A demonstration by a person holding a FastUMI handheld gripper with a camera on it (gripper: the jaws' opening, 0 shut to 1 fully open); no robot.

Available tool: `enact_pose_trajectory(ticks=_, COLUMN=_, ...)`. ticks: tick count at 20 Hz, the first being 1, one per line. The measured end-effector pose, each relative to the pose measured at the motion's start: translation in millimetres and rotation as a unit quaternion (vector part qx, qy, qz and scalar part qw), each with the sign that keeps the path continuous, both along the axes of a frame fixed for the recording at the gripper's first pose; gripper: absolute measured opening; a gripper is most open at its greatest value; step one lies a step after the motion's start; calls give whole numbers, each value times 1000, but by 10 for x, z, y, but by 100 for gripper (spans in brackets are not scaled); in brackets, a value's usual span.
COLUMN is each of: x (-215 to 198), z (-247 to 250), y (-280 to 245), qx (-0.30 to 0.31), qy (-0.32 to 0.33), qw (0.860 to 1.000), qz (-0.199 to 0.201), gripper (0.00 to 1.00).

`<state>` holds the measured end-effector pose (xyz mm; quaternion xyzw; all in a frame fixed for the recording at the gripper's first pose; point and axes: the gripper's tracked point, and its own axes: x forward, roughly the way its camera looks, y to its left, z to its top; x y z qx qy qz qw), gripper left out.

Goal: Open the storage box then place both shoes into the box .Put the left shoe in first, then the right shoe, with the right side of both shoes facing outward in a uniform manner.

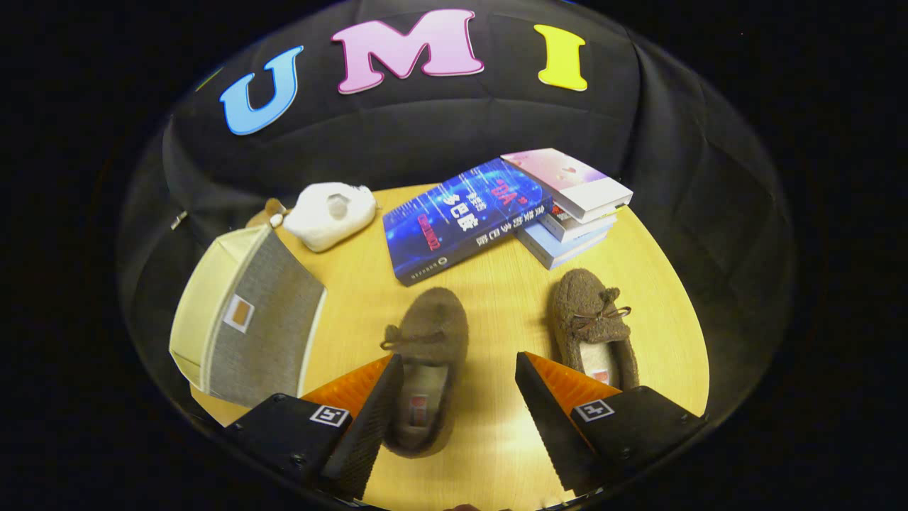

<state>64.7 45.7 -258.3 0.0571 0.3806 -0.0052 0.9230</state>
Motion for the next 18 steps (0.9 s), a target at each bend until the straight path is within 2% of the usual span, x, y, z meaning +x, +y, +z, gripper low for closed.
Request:
enact_pose_trajectory(ticks=8, x=285, z=-707, y=-40, qx=-31, qy=45, qw=998, qz=6, gripper=99)
enact_pose_trajectory(ticks=10, x=324, z=-771, y=28, qx=-17, qy=47, qw=999, qz=8, gripper=95)
enact_pose_trajectory(ticks=15, x=355, z=-819, y=195, qx=19, qy=55, qw=998, qz=8, gripper=31)
enact_pose_trajectory(ticks=16, x=376, z=-828, y=209, qx=29, qy=56, qw=998, qz=2, gripper=30)
enact_pose_trajectory(ticks=17, x=369, z=-821, y=211, qx=38, qy=57, qw=998, qz=-8, gripper=20)
enact_pose_trajectory(ticks=18, x=373, z=-820, y=175, qx=43, qy=54, qw=997, qz=-22, gripper=19)
